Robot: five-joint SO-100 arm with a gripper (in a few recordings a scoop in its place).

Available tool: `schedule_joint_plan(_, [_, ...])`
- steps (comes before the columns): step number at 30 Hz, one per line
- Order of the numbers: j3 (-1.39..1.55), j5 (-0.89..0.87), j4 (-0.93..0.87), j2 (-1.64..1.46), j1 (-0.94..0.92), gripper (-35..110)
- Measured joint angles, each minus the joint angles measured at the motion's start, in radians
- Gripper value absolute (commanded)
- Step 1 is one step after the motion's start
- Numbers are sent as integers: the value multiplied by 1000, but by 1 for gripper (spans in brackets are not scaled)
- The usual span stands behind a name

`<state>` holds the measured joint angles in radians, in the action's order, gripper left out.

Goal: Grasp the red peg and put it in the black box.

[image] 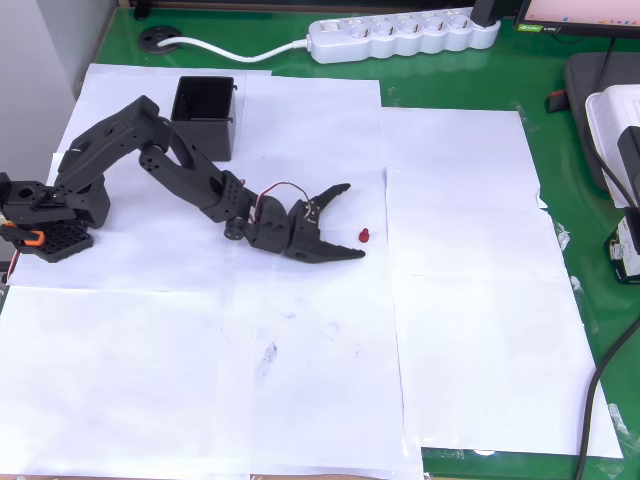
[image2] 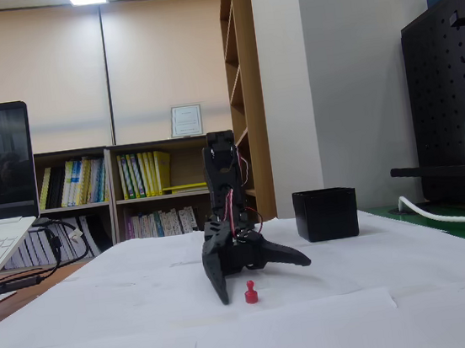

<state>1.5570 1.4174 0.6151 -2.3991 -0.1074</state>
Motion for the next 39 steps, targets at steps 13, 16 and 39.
schedule_joint_plan(13, [38,9,0,-34,0,56])
schedule_joint_plan(16, [6,9,0,-17,3,56])
schedule_joint_plan(39, [-26,9,0,3,17,38])
